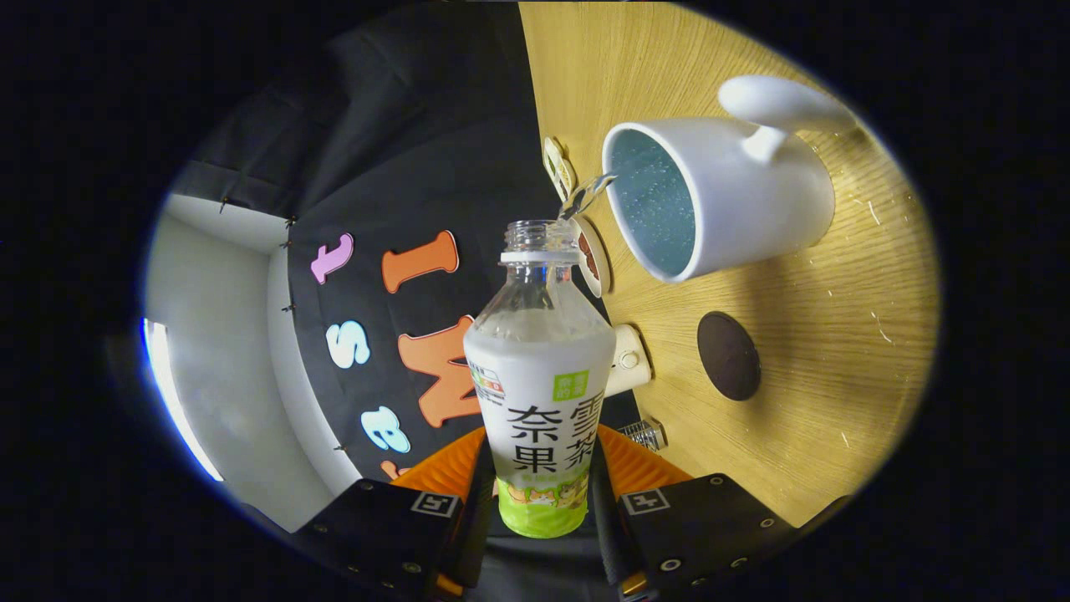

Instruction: Take the bottle from table, then pour the juice into the cup, finally place the bottle on the coaster

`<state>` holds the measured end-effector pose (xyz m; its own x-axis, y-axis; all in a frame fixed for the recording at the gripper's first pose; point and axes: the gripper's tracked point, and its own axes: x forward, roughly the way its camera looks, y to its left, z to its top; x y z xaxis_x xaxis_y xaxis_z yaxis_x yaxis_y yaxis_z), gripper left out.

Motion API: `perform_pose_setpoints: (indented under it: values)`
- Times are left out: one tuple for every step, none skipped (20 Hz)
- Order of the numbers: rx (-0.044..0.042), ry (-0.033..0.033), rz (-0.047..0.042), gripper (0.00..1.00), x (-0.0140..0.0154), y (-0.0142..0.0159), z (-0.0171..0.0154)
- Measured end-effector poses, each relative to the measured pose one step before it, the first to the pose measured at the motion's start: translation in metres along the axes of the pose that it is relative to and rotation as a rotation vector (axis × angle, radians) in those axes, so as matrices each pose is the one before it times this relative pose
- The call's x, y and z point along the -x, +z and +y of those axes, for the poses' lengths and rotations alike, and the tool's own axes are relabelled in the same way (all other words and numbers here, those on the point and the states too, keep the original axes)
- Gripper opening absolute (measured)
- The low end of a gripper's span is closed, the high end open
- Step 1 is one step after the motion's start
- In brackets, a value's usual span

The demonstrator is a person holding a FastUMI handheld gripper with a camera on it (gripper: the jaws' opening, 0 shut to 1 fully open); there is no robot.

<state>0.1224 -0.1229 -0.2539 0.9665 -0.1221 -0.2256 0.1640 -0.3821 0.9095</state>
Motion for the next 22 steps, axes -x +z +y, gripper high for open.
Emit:
perform_pose_setpoints:
  values:
    - [-0.00883,0.00026,-0.00145,0.56,-0.00009,-0.00018,0.00038]
    - [-0.00855,0.00159,-0.00132,0.56,0.00090,-0.00012,0.00006]
    - [-0.00638,0.00064,-0.00423,0.56,-0.00034,0.00042,-0.00063]
    - [-0.00822,-0.00205,-0.00154,0.56,0.00155,0.00097,-0.00127]
    - [-0.01107,0.00091,-0.00450,0.56,-0.00143,0.00053,0.00052]
    - [-0.01254,0.00149,-0.00198,0.56,0.00128,0.00114,0.00114]
    - [-0.00969,0.00332,-0.00137,0.56,-0.00054,-0.00083,0.00142]
    - [-0.00675,0.00250,-0.00061,0.56,0.00060,-0.00094,0.00210]
    - [-0.00382,0.00218,0.00145,0.56,0.00015,-0.00100,0.00104]
    - [-0.00583,0.00216,-0.00146,0.56,-0.00091,0.00082,0.00103]
    - [-0.00788,0.00280,0.00032,0.56,0.00107,0.00006,0.00251]
    - [-0.00674,0.00321,-0.00224,0.56,-0.00114,0.00024,0.00128]
    - [-0.00683,0.00216,0.00053,0.56,0.00149,-0.00081,0.00072]
    - [-0.00516,0.00359,-0.00148,0.56,0.00070,-0.00031,0.00057]
    - [-0.00440,0.00120,0.00098,0.56,-0.00037,-0.00065,-0.00006]
    - [-0.00523,0.00296,0.00021,0.56,-0.00048,-0.00051,0.00326]
    - [-0.00295,0.00247,-0.00050,0.56,-0.00076,-0.00120,0.00135]
    - [-0.00341,0.00252,-0.00011,0.56,0.00124,0.00046,-0.00034]
    - [-0.00281,0.00164,-0.00033,0.56,-0.00111,0.00045,-0.00145]
    - [-0.00374,0.00360,-0.00172,0.56,0.00142,0.00055,0.00245]
    - [-0.00357,0.00114,-0.00111,0.56,-0.00020,0.00070,-0.00064]
    - [-0.00206,0.00152,-0.00143,0.56,0.00004,0.00004,0.00109]
